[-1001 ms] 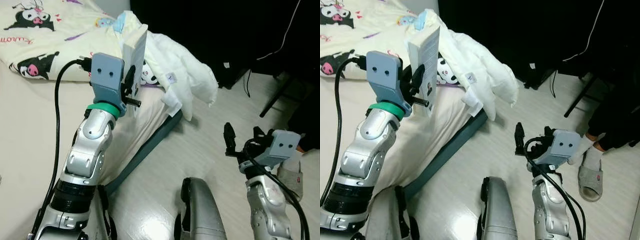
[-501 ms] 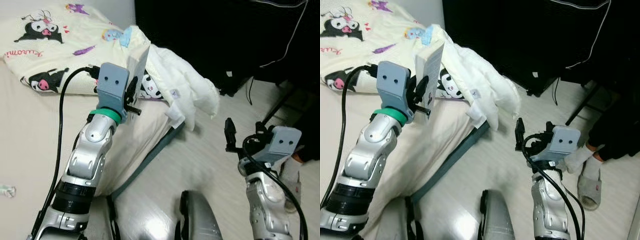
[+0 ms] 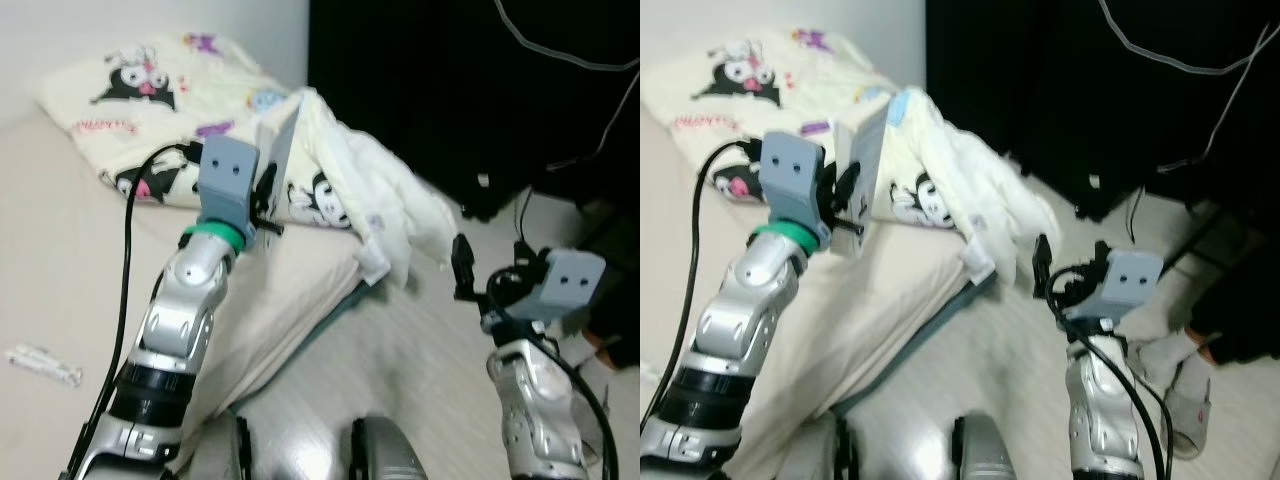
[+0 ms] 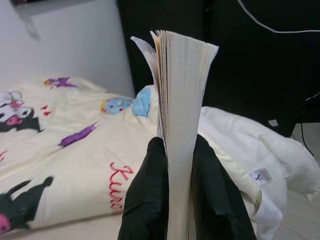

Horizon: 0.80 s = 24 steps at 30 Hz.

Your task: Clean up the room

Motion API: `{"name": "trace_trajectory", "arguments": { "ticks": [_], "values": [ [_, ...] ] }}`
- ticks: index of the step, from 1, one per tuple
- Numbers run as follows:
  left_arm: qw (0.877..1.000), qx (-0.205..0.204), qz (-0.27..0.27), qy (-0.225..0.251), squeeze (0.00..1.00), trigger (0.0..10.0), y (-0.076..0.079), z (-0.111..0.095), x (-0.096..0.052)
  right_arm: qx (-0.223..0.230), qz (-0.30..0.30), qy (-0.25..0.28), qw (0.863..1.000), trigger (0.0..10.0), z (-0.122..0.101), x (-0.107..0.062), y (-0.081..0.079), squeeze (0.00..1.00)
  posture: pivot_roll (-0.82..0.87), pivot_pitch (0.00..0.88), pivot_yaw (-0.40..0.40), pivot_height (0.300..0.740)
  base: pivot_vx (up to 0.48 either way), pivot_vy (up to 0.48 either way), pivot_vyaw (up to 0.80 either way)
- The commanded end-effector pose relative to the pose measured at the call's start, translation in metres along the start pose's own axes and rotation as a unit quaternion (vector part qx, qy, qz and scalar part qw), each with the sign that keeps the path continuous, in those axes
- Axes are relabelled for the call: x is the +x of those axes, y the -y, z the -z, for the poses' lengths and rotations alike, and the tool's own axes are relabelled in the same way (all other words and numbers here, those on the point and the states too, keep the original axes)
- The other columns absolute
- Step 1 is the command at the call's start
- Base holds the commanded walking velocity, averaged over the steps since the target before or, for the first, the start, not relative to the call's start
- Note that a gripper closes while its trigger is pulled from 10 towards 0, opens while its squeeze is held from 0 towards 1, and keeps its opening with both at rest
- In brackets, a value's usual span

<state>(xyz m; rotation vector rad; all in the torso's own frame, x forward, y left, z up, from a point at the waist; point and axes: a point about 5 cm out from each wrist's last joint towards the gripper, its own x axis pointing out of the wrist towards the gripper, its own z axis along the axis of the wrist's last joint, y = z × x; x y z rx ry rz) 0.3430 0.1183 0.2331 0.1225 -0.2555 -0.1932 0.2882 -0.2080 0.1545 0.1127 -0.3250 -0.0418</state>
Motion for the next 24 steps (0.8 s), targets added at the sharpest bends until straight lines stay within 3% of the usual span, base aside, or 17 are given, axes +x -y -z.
{"name": "trace_trajectory", "arguments": {
  "ticks": [1,6,18,24],
  "values": [
    [1.000,0.000,-0.002,0.011,0.00,10.0,-0.0011,-0.0025,-0.0006,0.000,0.010,-0.007,1.000,10.0,0.0046,-0.0040,0.0042,0.00,-0.06,0.108,0.035,0.686,0.000,0.000,0.00],
    [1.000,-0.006,0.004,0.005,0.00,10.0,0.0008,0.0007,0.0001,-0.004,0.015,-0.004,1.000,10.0,0.0038,-0.0033,0.0051,0.00,-0.06,0.107,0.036,0.706,0.000,0.000,0.00],
    [1.000,-0.002,0.010,0.005,0.00,10.0,0.0027,0.0024,0.0002,-0.021,0.030,-0.010,0.999,10.0,0.0079,-0.0014,0.0020,0.00,-0.05,0.103,0.043,0.706,0.000,0.000,0.00],
    [1.000,0.002,0.011,0.007,0.00,10.0,0.0029,0.0023,0.0003,-0.017,0.027,-0.014,0.999,10.0,0.0100,-0.0003,-0.0006,0.00,-0.05,0.102,0.043,0.706,-0.296,0.000,0.00]
  ]
}}
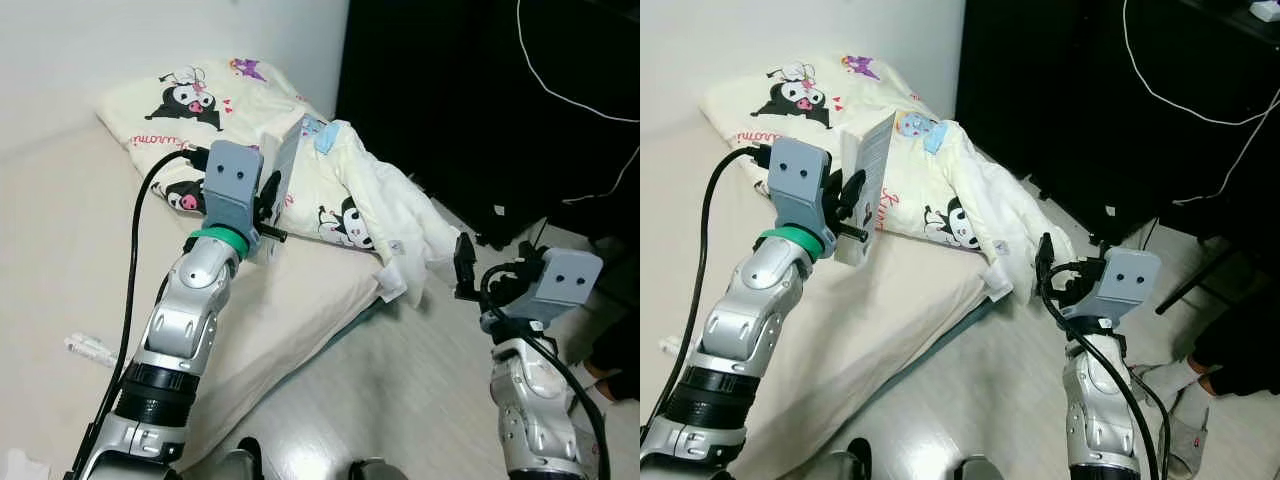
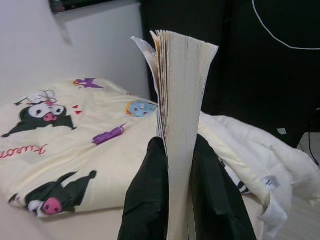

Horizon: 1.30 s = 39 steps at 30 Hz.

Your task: Clean up the room

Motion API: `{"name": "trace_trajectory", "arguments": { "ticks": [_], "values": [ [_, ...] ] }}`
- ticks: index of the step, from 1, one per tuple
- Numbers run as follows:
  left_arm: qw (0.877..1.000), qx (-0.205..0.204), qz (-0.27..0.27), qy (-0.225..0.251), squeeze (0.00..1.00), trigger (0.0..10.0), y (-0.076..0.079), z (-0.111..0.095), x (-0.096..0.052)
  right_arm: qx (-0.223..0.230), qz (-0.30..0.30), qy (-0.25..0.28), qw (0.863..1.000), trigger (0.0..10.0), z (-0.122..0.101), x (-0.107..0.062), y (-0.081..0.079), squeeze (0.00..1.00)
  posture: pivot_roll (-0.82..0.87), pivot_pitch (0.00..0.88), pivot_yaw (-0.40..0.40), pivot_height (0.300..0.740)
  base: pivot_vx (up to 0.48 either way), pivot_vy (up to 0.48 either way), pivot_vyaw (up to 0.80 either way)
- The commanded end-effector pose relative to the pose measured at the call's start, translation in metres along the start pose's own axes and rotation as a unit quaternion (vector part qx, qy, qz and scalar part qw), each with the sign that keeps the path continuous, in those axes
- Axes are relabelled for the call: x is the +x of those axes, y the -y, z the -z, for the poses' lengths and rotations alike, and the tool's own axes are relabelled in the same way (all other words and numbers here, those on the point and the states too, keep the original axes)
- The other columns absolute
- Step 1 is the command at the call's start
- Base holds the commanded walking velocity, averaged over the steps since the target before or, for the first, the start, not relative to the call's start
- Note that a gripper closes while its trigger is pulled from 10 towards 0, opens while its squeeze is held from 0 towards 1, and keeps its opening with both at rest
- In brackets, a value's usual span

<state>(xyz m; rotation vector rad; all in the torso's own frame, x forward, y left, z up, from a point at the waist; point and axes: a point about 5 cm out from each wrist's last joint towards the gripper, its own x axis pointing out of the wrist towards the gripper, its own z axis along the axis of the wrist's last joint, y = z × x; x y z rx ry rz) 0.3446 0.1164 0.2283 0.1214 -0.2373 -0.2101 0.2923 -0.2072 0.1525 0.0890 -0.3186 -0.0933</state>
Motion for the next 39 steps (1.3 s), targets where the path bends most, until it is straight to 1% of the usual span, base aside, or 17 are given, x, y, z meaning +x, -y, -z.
{"name": "trace_trajectory", "arguments": {
  "ticks": [1,18,27,30,34,37,39],
  "values": [
    [1.000,0.006,0.002,0.016,0.00,10.0,0.001,-0.003,-0.001,0.001,0.003,-0.013,1.000,10.0,0.007,-0.003,-0.001,0.00,-0.05,0.102,0.043,0.706,-0.322,0.000,0.00],
    [1.000,0.009,0.000,0.016,0.00,10.0,0.000,-0.002,0.000,0.006,0.001,-0.016,1.000,10.0,0.009,-0.001,-0.003,0.00,-0.05,0.100,0.040,0.706,-0.338,0.000,0.00],
    [1.000,0.011,-0.003,0.016,0.00,10.0,-0.001,-0.001,-0.001,0.022,-0.007,-0.017,1.000,10.0,0.009,0.002,-0.007,0.00,-0.05,0.099,0.041,0.706,-0.345,0.000,0.00],
    [1.000,0.012,-0.004,0.016,0.00,10.0,-0.001,-0.001,-0.001,0.022,-0.010,-0.018,1.000,10.0,0.009,0.002,-0.009,0.00,-0.05,0.100,0.037,0.706,-0.346,0.000,0.00],
    [1.000,0.012,-0.004,0.015,0.00,10.0,-0.001,0.000,-0.002,0.008,-0.030,-0.016,0.999,10.0,0.009,0.002,-0.013,0.00,-0.05,0.100,0.037,0.706,-0.340,0.000,0.00],
    [1.000,0.013,-0.004,0.015,0.00,10.0,-0.001,0.000,-0.002,0.007,-0.033,-0.017,0.999,10.0,0.010,0.002,-0.013,0.00,-0.05,0.100,0.037,0.706,-0.326,0.000,0.00],
    [1.000,0.014,-0.003,0.013,0.00,10.0,-0.001,0.001,-0.002,0.010,-0.036,-0.015,0.999,10.0,0.009,0.002,-0.014,0.00,-0.04,0.101,0.039,0.706,0.000,0.000,0.75]
  ]
}}
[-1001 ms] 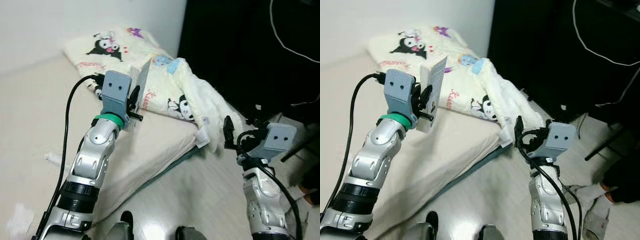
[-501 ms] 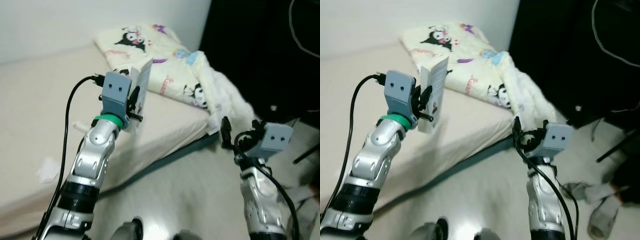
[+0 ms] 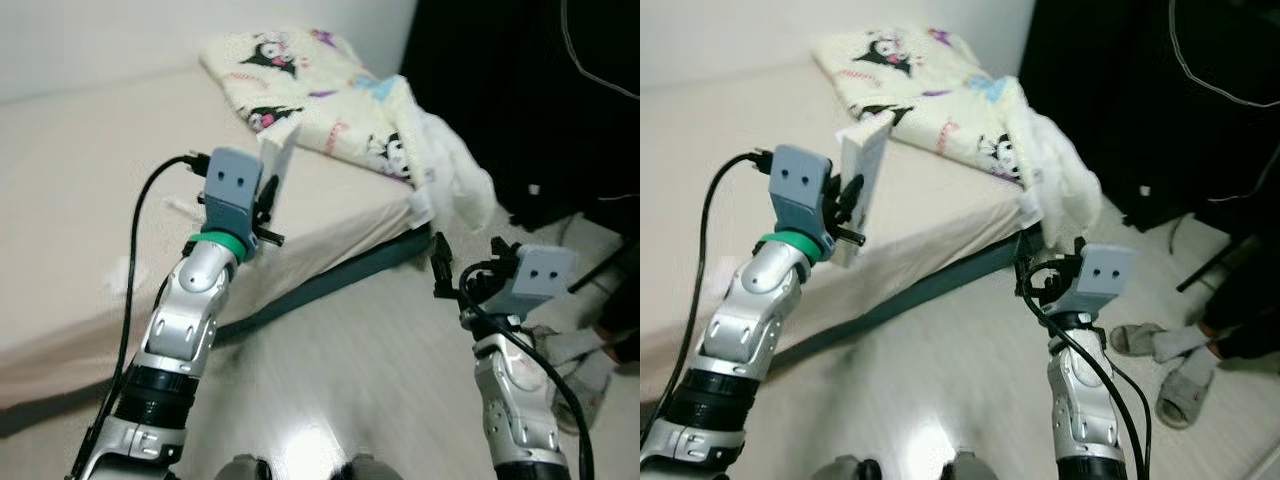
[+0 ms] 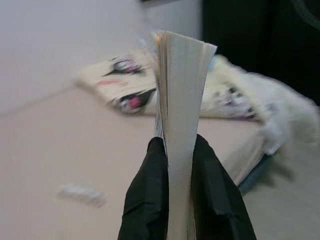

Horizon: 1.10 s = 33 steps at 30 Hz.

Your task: Clean up the room

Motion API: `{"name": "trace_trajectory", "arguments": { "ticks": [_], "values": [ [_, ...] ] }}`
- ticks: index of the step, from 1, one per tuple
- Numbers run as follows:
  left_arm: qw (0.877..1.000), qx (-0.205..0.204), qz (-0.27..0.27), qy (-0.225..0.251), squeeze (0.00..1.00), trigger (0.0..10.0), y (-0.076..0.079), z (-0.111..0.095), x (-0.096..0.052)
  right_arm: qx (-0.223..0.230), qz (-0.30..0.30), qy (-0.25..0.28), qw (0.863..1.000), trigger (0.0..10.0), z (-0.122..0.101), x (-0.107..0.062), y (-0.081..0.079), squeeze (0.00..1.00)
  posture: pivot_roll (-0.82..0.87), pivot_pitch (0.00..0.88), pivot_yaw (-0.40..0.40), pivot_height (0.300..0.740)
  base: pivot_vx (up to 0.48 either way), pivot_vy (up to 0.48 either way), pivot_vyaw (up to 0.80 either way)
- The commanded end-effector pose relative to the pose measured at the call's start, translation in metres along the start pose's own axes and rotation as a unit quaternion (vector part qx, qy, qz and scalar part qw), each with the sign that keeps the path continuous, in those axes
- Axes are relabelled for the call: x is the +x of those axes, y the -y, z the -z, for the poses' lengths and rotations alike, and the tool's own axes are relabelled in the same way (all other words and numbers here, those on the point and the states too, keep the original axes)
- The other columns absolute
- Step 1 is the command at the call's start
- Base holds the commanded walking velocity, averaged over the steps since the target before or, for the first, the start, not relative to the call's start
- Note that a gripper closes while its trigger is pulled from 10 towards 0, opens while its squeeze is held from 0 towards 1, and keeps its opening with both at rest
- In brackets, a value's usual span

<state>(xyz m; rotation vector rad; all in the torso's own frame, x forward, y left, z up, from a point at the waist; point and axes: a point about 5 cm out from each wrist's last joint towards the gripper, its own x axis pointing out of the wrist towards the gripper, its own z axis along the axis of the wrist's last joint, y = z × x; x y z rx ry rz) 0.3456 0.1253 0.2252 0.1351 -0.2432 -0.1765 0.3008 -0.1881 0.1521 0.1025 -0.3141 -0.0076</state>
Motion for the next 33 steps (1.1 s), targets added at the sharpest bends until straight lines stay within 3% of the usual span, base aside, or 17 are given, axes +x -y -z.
{"name": "trace_trajectory", "arguments": {
  "ticks": [1,5,13,33],
  "values": [
    [1.000,0.007,0.014,0.010,0.00,10.0,0.007,-0.003,0.000,0.001,0.004,-0.009,1.000,10.0,0.005,-0.004,0.004,0.00,-0.04,0.101,0.039,0.706,0.000,0.000,0.78],
    [0.999,0.026,0.022,-0.005,0.00,10.0,0.008,0.000,0.000,0.012,0.002,-0.006,1.000,10.0,0.004,-0.004,0.004,0.00,-0.04,0.101,0.039,0.706,0.000,0.000,0.79],
    [0.999,0.016,0.010,-0.035,0.00,10.0,0.004,0.005,0.000,0.032,-0.015,-0.005,0.999,10.0,0.003,-0.002,-0.003,0.00,-0.04,0.104,0.039,0.706,0.000,0.000,0.78],
    [0.999,0.034,0.004,-0.030,0.00,10.0,0.003,0.005,0.000,0.044,-0.035,-0.001,0.998,10.0,0.002,-0.002,-0.009,0.00,-0.04,0.103,0.038,0.706,0.000,0.000,0.76]
  ]
}}
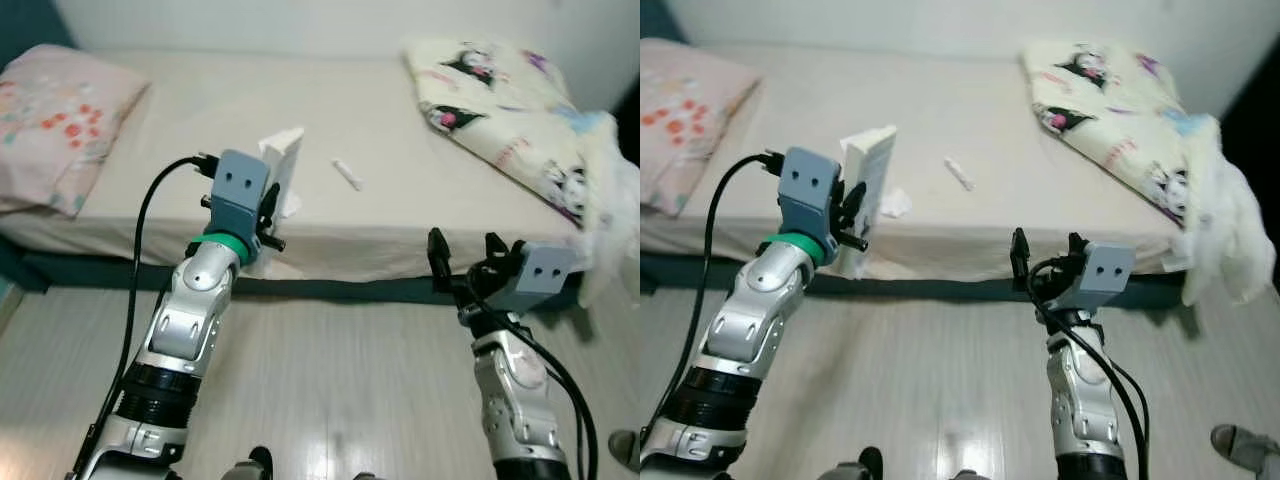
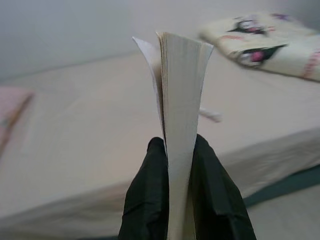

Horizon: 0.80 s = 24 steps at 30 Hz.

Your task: Clean up the room

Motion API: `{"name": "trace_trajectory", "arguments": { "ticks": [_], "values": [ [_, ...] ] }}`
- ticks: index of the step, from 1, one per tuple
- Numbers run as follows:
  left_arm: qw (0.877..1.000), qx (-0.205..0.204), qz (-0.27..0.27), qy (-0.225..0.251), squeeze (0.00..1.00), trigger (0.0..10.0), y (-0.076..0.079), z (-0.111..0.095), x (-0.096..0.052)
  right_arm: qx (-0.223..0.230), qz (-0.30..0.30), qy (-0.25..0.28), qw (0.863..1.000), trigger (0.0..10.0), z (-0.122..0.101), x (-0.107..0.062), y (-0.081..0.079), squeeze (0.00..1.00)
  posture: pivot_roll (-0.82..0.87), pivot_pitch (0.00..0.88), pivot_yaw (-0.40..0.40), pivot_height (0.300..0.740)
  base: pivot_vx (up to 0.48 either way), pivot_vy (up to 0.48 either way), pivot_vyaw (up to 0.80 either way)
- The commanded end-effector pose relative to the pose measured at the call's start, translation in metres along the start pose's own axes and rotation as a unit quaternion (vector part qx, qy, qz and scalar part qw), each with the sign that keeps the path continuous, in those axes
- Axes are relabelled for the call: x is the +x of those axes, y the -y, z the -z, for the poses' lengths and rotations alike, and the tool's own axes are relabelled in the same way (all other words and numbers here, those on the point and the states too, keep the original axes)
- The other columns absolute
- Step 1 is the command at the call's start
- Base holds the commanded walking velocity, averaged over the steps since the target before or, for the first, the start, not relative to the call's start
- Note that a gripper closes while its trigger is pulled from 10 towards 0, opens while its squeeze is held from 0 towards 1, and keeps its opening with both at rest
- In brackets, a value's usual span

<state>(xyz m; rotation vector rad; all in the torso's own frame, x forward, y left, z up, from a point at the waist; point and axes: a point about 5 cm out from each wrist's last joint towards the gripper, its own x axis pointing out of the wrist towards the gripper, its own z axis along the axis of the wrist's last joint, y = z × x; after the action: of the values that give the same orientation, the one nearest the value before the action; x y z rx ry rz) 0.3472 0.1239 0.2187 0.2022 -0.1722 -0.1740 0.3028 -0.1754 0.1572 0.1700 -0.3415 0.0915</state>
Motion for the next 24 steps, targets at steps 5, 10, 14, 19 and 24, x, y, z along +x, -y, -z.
{"name": "trace_trajectory", "arguments": {
  "ticks": [5,10,14,19,24],
  "values": [
    [1.000,0.008,-0.002,0.008,0.00,10.0,0.0010,0.0003,-0.0015,0.005,0.005,-0.012,1.000,10.0,0.0049,-0.0054,0.0030,0.00,-0.04,0.103,0.040,0.706,0.000,0.000,0.76],
    [1.000,0.017,-0.006,0.009,0.00,10.0,0.0005,0.0021,-0.0019,0.008,0.000,-0.012,1.000,10.0,0.0053,-0.0054,0.0015,0.00,-0.04,0.103,0.040,0.706,0.000,0.000,0.76],
    [1.000,0.022,-0.009,0.010,0.00,10.0,0.0001,0.0027,-0.0019,0.010,-0.001,-0.012,1.000,10.0,0.0051,-0.0055,0.0014,0.00,-0.04,0.103,0.040,0.706,0.000,0.000,0.75],
    [0.999,0.031,-0.016,0.017,0.00,10.0,-0.0018,0.0021,-0.0012,0.017,-0.001,-0.012,1.000,10.0,0.0055,-0.0053,-0.0002,0.00,-0.04,0.103,0.043,0.706,0.185,0.000,0.45],
    [0.999,0.037,-0.019,0.015,0.00,10.0,-0.0023,0.0029,-0.0008,0.021,-0.006,-0.009,1.000,10.0,0.0048,-0.0053,-0.0023,0.00,-0.04,0.103,0.043,0.706,0.461,0.000,0.00]
  ]
}}
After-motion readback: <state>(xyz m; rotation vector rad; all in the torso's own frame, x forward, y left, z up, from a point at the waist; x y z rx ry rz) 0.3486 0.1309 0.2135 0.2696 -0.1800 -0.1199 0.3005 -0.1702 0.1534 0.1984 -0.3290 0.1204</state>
